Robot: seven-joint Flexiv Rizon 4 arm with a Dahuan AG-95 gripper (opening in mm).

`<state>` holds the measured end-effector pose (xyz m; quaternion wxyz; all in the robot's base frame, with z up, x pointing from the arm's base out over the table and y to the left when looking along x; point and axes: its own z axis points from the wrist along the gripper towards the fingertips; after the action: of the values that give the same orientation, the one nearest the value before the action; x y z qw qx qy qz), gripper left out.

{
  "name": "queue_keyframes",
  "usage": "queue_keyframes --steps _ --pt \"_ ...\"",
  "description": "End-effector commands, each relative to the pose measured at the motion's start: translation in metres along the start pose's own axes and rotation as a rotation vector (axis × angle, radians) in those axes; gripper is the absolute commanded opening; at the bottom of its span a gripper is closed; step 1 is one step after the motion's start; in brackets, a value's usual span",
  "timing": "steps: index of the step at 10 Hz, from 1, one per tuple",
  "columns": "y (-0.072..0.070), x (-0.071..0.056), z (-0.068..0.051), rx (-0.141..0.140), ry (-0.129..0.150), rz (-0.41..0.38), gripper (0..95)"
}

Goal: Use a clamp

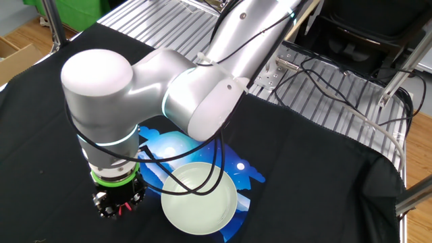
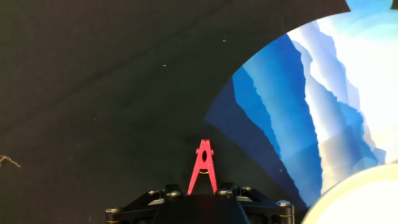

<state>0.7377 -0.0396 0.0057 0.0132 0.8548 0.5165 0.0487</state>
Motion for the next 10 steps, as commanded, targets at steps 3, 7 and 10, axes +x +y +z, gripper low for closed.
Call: queue_keyframes --steps 3,7,10 --pt "0.0002 -0.0005 0.0038 -0.001 -0.01 0.021 0.0" --pt "0.0005 -0.0009 0.0027 0.004 -0.016 -0.002 0.0" --pt "0.0008 -0.0008 0.0009 0.016 -0.017 -0.06 0.0"
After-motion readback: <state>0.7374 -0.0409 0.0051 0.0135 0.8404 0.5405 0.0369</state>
